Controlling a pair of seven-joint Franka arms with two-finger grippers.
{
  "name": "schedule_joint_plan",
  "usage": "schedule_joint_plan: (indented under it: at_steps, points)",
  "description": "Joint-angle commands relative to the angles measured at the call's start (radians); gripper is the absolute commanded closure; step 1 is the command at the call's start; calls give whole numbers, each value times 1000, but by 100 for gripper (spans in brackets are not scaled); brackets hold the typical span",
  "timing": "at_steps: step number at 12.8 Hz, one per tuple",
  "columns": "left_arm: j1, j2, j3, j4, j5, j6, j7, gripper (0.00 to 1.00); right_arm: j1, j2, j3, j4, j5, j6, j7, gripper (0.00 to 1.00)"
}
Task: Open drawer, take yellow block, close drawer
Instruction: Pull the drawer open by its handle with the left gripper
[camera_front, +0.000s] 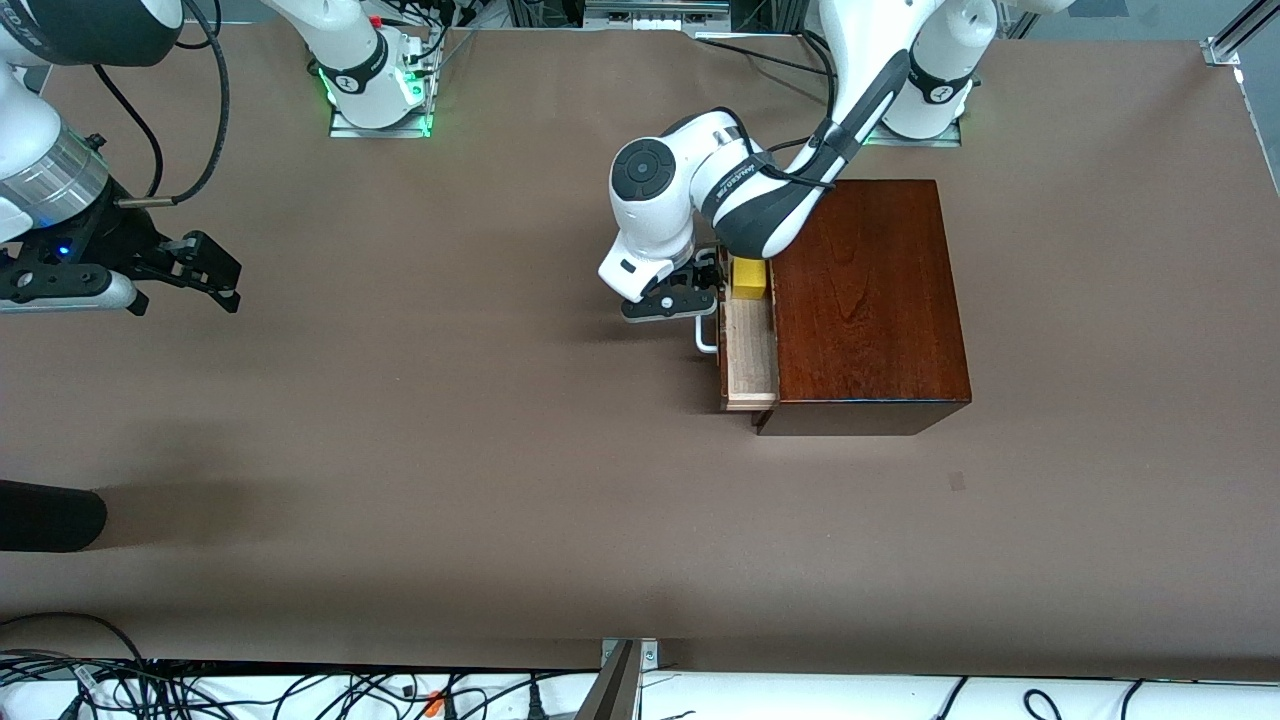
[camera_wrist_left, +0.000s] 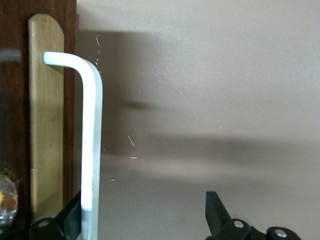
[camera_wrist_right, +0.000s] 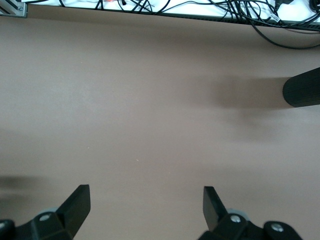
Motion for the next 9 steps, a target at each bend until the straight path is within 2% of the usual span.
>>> schedule_joint_plan:
  at_steps: [1, 9]
  points:
    - [-37, 43, -12, 51, -50, 48, -19, 0, -7, 9, -3, 19, -1, -1, 3, 0]
    - [-34, 19, -12, 53, -44, 7, -5, 0, -4, 17, -3, 19, 0, -3, 0, 0]
